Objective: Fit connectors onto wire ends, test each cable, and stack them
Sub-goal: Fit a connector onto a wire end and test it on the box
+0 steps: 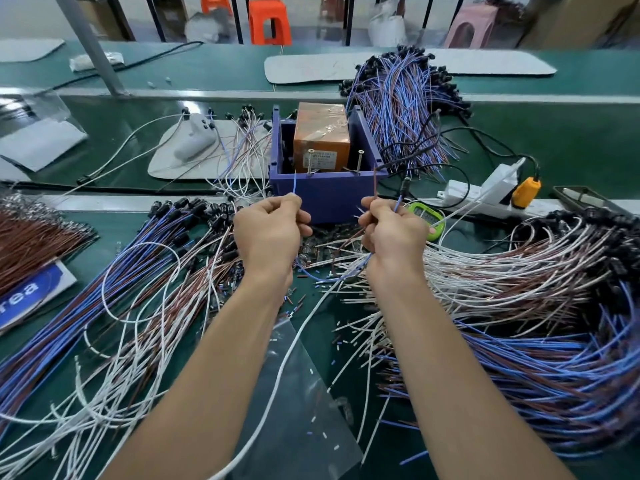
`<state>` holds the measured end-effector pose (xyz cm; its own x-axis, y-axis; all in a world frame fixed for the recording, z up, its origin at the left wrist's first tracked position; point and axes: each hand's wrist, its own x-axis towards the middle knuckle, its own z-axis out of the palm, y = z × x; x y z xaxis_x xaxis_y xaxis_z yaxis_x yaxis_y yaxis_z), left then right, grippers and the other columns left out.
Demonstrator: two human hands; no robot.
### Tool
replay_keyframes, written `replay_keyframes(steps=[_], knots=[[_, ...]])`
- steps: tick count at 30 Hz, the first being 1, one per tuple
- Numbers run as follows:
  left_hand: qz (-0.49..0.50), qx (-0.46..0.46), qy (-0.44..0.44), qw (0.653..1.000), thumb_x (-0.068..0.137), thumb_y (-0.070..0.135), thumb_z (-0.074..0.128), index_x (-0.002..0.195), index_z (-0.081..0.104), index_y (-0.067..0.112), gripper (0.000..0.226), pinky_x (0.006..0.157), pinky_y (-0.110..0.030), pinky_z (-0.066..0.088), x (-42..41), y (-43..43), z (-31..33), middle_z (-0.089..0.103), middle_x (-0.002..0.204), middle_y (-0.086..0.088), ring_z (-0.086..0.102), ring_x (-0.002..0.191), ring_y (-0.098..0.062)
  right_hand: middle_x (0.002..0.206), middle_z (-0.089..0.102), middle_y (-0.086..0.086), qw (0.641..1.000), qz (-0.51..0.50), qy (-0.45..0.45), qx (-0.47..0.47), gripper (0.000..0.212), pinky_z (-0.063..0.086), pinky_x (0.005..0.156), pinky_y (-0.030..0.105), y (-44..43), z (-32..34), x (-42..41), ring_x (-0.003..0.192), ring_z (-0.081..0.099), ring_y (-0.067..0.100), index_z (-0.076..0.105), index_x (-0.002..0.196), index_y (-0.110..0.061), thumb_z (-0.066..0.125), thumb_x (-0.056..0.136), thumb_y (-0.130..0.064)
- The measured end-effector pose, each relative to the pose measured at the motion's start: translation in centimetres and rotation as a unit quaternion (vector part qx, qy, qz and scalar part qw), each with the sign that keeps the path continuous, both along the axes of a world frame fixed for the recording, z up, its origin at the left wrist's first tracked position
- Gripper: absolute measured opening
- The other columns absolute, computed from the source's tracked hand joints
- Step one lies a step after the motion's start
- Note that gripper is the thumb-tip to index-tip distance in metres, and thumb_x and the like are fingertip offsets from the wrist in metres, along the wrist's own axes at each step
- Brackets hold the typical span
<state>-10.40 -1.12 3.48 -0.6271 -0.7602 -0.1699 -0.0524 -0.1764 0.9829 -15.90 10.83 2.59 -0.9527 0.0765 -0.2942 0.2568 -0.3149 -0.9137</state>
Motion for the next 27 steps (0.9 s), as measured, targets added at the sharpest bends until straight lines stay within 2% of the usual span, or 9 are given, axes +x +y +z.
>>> replay_keyframes(steps=[6,10,27], knots=[[-0.002,-0.001,-0.006,1.000,0.092,0.011,0.071,0.071,0.072,0.011,0.021,0.047,-0.022,0.048,-0.47,0.04,0.44,0.067,0.053,0.000,0.053,0.039,-0.011,0.050,0.061,0.002,1.000,0.003,0.008,0.030,0.023,0.028,0.038,0.021,0.03,-0.05,-0.22,0.034,0.035,0.009,0.072,0.075,-0.009,0.063,0.095,-0.005],[-0.011,-0.005,-0.013,1.000,0.092,0.012,0.071,0.070,0.071,0.011,0.022,0.046,-0.024,0.047,-0.75,-0.02,0.68,0.068,0.055,-0.002,0.054,0.040,-0.012,0.049,0.060,0.001,0.999,0.010,0.013,0.037,0.020,0.028,0.039,0.021,0.10,0.14,-0.25,0.034,0.034,0.009,0.072,0.076,-0.008,0.065,0.095,-0.008],[-0.032,-0.030,-0.022,0.999,0.092,0.014,0.071,0.071,0.073,0.011,0.022,0.059,-0.031,0.052,-1.05,0.12,0.34,0.069,0.057,-0.001,0.057,0.044,-0.013,0.049,0.059,0.002,0.999,0.008,0.017,0.044,0.024,0.028,0.040,0.022,0.32,-0.12,-0.18,0.035,0.033,0.009,0.070,0.069,-0.010,0.068,0.093,-0.009]])
